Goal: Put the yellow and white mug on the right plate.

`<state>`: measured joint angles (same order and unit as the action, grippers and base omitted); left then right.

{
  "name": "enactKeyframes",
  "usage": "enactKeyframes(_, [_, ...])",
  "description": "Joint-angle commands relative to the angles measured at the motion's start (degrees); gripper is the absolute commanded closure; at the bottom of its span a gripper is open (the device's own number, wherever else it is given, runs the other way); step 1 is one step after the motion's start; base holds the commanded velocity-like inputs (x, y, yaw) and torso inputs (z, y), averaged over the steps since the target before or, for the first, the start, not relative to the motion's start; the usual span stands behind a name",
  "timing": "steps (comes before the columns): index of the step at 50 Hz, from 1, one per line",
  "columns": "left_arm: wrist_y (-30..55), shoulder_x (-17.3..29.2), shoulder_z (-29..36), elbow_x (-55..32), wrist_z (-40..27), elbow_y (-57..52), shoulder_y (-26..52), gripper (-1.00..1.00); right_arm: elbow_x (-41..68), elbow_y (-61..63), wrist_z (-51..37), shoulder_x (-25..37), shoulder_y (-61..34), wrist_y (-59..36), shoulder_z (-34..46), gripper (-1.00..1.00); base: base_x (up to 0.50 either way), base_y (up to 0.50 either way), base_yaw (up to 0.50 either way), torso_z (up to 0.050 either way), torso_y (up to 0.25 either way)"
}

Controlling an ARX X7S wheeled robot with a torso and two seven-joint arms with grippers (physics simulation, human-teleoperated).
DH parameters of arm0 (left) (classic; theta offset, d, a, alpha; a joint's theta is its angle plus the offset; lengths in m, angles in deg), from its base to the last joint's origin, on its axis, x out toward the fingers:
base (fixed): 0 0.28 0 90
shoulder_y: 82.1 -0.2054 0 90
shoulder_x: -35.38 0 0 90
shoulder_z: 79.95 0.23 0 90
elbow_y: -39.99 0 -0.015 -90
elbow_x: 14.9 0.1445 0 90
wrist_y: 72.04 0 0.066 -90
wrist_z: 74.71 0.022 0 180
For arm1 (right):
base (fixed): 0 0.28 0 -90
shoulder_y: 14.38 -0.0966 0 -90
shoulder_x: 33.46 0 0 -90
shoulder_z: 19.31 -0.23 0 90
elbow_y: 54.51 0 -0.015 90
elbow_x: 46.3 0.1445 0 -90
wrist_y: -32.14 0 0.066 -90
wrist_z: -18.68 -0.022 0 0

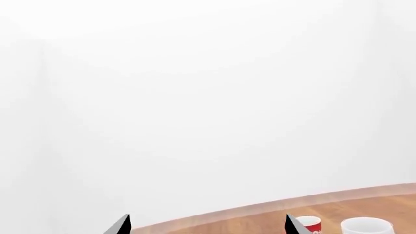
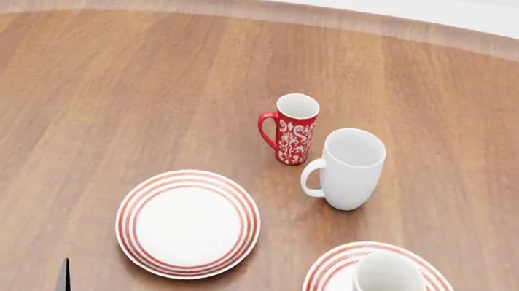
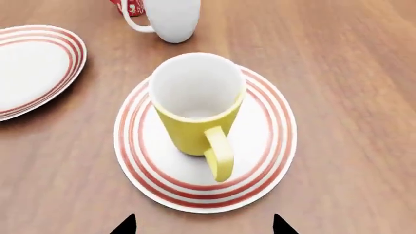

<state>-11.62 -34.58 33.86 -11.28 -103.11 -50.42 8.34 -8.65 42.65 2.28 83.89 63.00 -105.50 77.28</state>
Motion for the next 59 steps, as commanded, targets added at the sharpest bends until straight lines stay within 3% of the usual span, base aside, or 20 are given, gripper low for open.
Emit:
enactKeyframes(1, [0.9,1.5,-1.1,-2.4,0.4,-0.8,0.0,-1.00,-8.5,4.4,1.5,-5.3,11.7,24.1,-1.0,-1.00,0.00,0.00,0.00,0.000,0.000])
enactKeyframes(3, [0.4,2.1,-1.3,-3.1,0.6,-0.8,-0.5,-1.00,-11.7,2.1,2.4,-6.8,12.5,30.5,-0.2,-1.00,0.00,0.00,0.00,0.000,0.000])
enactKeyframes(5, [-0.7,3.4,-2.1,-2.7,0.3,-1.4,-1.7,-1.00,-16.1,-2.5,4.7,-9.0,13.6,42.7,0.4,-1.00,0.00,0.00,0.00,0.000,0.000])
enactKeyframes(10, [-3.9,5.2,-5.0,-2.1,-2.2,-1.4,-3.8,-1.00,-17.9,-12.3,5.9,-12.9,14.0,58.5,-3.1,-1.00,0.00,0.00,0.00,0.000,0.000])
enactKeyframes(17, [-6.2,5.8,-12.3,2.5,-9.5,0.4,-3.5,-1.00,-15.2,-13.4,5.7,-14.4,13.9,65.1,-6.8,-1.00,0.00,0.00,0.00,0.000,0.000])
enactKeyframes(21, [-5.2,7.5,-18.3,1.8,-13.2,-0.5,-2.5,-1.00,-18.7,-12.3,2.4,-15.6,13.3,74.3,-10.9,-1.00,0.00,0.00,0.00,0.000,0.000])
enactKeyframes(31, [-4.5,9.5,-23.7,2.6,-15.9,-4.0,-0.4,-1.00,-22.0,-9.5,-3.6,-14.6,7.9,80.6,-17.4,-1.00,0.00,0.00,0.00,0.000,0.000])
enactKeyframes(48, [4.4,13.6,-37.8,-0.9,-19.8,-17.5,-0.4,-1.00,-23.6,-0.9,-10.0,-13.0,4.7,80.6,-23.3,-1.00,0.00,0.00,0.00,0.000,0.000])
enactKeyframes(59, [4.6,13.5,-37.3,-0.7,-19.6,-17.1,0.2,-1.00,-24.0,-1.5,-10.8,-13.1,4.2,80.4,-23.5,-1.00,0.00,0.00,0.00,0.000,0.000])
